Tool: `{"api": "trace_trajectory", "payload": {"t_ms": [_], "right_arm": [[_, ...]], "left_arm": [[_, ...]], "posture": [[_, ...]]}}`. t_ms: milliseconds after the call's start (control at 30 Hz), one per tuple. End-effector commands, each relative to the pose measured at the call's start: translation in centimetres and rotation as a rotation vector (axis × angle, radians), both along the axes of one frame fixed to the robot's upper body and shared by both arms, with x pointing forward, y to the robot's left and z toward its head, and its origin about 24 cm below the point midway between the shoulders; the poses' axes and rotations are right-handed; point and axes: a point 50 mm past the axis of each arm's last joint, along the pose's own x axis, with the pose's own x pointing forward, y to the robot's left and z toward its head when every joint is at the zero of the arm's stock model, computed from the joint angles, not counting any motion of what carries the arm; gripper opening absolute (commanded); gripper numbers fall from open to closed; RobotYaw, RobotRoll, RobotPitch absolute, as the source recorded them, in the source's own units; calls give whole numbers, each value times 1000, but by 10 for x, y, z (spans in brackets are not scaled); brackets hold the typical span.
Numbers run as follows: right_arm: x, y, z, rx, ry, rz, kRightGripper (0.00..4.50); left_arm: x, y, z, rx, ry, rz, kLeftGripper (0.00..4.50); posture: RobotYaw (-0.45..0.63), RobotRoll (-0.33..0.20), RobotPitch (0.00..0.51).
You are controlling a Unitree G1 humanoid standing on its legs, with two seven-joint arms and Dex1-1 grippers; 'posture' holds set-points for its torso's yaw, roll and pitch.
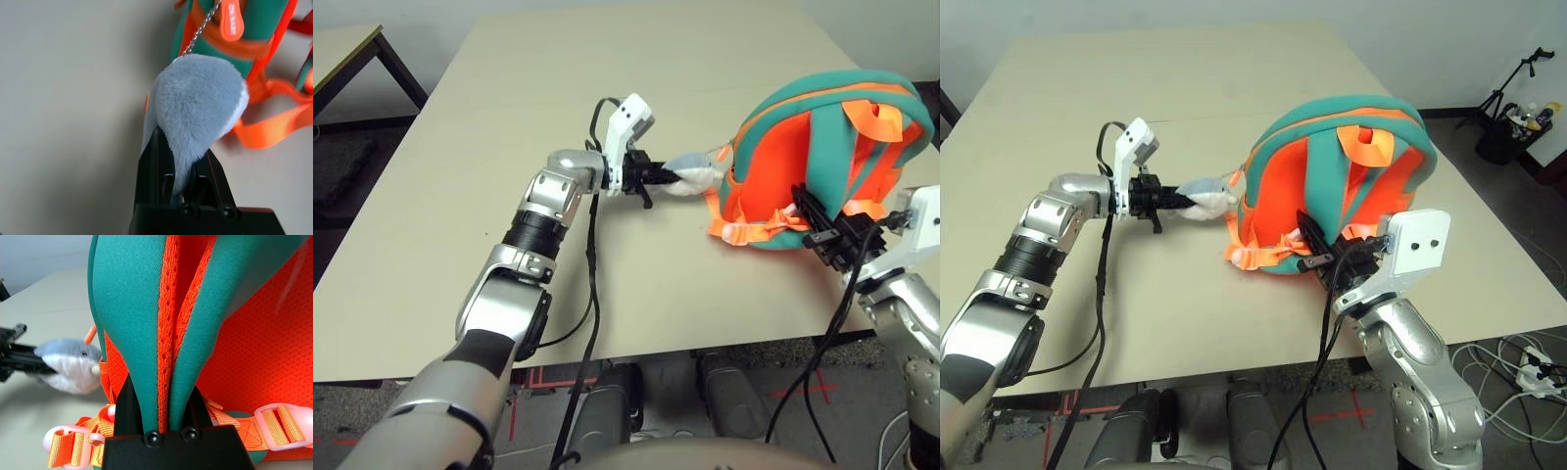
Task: Put the pencil case into the backpack and zip it.
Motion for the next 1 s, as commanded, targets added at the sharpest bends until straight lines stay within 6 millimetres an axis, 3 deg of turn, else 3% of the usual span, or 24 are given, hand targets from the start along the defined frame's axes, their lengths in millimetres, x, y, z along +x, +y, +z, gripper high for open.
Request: {"api": "trace_trajectory", "payload": {"t_ms": [33, 200, 367, 533, 567, 600, 733, 933, 1000], "right_arm": [[1, 3, -3, 2, 10, 15, 213], [1, 3, -3, 3, 8, 12, 213], [0, 3, -4, 7, 8, 8, 213], [-3, -1, 1, 8, -19, 28, 213], [-5, -3, 6, 13, -30, 39, 213], [-8, -5, 10, 24, -38, 45, 952], [-20, -11, 25, 45, -43, 78, 2246], [-47, -31, 39, 20, -5, 43, 4117], [-56, -37, 38, 21, 13, 14, 4472]], "left_arm": [[-3, 8, -32, 95, 80, 25, 133], [-8, -1, -44, 109, 99, -26, 133], [-10, -15, -33, 54, 60, -67, 133], [-13, -26, 12, -121, -78, -79, 132], [-17, -24, 30, -193, -99, -72, 859], [-24, -19, 46, -248, -106, -72, 1135], [-54, 5, 84, -345, -61, -83, 2539], [-87, 50, 97, -324, 11, 21, 4472], [-90, 65, 91, -348, 26, 130, 4500]], "posture": [[-163, 0, 122], [-170, 0, 119], [-174, 0, 117], [-178, 0, 108], [-181, 0, 108], [-182, 0, 107], [-186, 0, 110], [-204, 0, 120], [-210, 0, 121]]}}
